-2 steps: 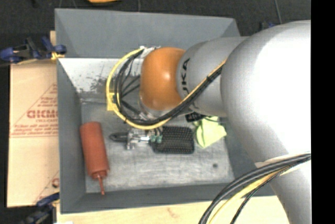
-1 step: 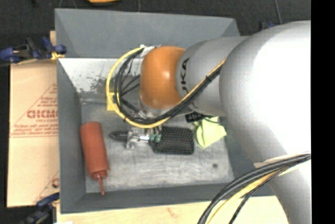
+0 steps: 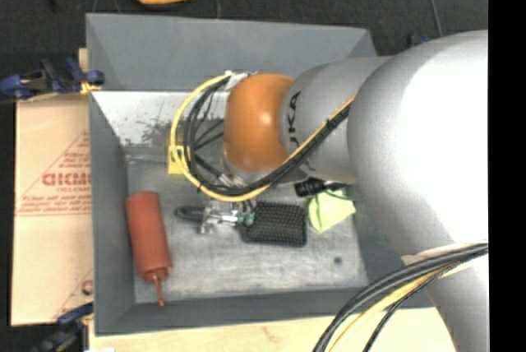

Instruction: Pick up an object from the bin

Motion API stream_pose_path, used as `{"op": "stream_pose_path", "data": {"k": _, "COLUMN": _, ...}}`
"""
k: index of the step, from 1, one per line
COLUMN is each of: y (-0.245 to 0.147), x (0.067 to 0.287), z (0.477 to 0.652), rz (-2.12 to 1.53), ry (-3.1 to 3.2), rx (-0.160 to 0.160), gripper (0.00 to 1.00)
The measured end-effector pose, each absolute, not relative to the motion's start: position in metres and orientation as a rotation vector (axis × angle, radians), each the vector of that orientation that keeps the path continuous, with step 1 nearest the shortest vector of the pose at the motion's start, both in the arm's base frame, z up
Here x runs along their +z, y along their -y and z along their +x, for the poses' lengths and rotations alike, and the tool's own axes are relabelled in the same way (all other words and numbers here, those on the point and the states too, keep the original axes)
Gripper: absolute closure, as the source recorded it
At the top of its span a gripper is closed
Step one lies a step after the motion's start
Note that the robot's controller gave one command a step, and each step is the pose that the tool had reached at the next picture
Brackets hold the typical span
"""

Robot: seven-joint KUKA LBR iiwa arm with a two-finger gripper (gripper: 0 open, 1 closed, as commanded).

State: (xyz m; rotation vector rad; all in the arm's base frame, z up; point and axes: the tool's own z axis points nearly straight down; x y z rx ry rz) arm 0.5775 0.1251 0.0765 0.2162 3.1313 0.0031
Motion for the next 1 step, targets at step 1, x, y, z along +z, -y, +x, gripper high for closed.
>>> {"op": "stream_pose_path", "data": {"k": 1, "y": -0.0923, "x": 0.0733, "z": 0.6088, "rz": -0.159, "ry": -3.134, "rx": 0.006, "gripper": 1.00}}
